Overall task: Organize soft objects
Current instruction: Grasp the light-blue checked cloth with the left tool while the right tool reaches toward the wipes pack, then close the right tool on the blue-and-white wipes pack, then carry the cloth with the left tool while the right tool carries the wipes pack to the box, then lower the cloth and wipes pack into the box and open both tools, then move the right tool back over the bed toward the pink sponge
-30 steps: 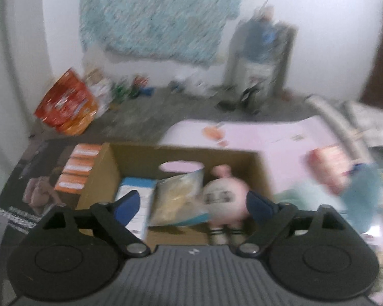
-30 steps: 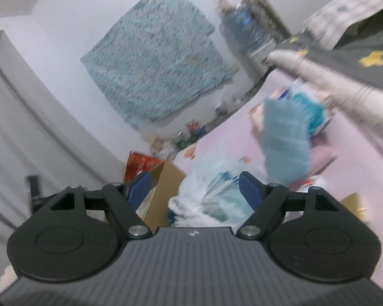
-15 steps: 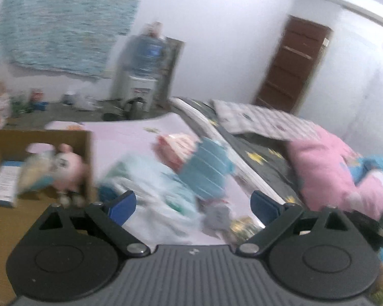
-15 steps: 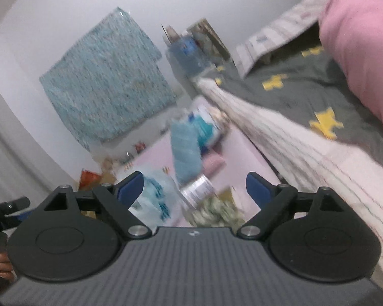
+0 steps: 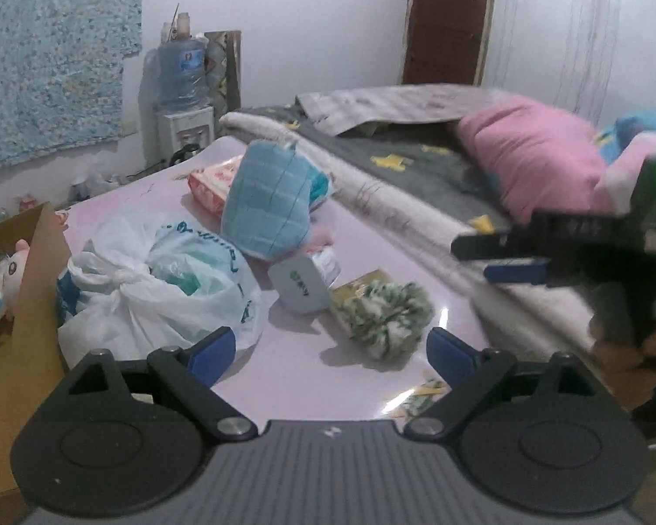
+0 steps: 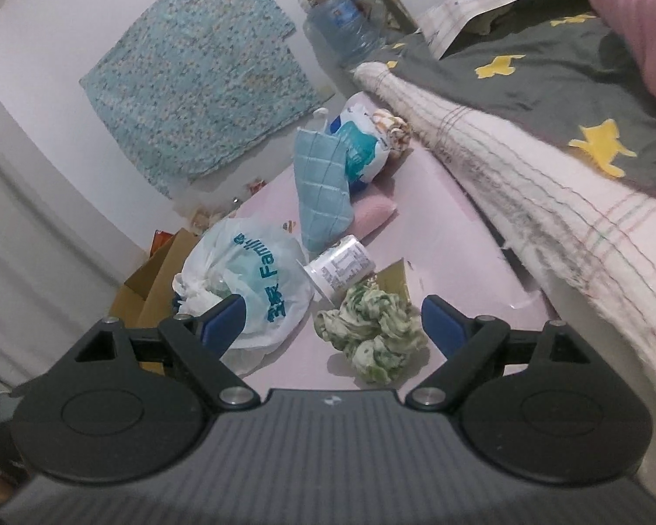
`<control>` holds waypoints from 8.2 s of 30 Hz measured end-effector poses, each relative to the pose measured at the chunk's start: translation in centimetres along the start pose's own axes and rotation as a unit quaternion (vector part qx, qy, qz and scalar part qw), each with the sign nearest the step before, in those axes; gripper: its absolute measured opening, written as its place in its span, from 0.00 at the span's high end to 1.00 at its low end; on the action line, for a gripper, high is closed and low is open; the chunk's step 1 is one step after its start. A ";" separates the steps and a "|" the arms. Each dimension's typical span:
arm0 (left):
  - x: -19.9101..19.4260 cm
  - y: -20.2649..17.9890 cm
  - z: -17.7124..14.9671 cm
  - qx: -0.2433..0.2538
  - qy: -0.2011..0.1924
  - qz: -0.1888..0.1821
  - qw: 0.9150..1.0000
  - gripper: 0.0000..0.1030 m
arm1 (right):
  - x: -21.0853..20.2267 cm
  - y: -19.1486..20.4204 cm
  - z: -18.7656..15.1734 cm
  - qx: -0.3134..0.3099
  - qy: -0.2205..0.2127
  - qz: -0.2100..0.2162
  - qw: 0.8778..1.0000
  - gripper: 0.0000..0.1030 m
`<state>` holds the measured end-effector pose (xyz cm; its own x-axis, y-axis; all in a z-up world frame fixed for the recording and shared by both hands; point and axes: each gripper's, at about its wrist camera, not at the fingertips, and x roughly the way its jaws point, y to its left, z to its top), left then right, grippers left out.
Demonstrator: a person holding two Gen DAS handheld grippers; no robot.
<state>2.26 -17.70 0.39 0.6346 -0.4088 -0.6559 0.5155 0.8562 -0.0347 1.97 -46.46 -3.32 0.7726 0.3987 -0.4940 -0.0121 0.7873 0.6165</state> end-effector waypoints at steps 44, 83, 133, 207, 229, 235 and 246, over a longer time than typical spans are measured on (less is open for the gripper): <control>29.0 8.4 17.4 0.076 0.163 -0.075 0.981 0.20 | 9.7 -4.4 6.3 0.052 -0.016 0.036 0.998 0.15; 8.5 15.8 21.4 -0.126 0.007 0.020 0.992 0.79 | 27.2 5.2 16.9 -0.226 0.052 -0.134 0.963 0.11; -0.3 38.9 -3.3 -0.222 0.185 0.246 0.925 0.78 | 27.0 37.6 4.6 -0.151 0.222 0.139 0.953 0.34; -8.8 37.4 -0.4 -0.233 0.088 0.271 0.930 0.17 | 36.3 36.7 -0.7 0.106 0.332 0.165 0.923 0.19; -11.9 15.3 2.0 -0.126 -0.057 0.069 0.988 0.05 | 4.0 12.5 9.9 0.013 0.110 0.166 0.980 0.14; -7.3 9.9 2.0 -0.113 -0.045 0.007 0.993 0.05 | 1.2 5.8 7.0 0.020 0.091 0.102 0.990 0.14; 0.3 3.3 0.7 -0.085 -0.008 -0.004 0.996 0.06 | 2.6 1.3 5.5 -0.003 0.092 0.042 0.995 0.14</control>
<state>4.54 -15.20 0.62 0.6406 -0.4204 -0.6425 0.4177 0.8930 -0.1678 7.46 -47.01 -0.41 0.6398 0.5421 -0.5448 -0.0760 0.7501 0.6570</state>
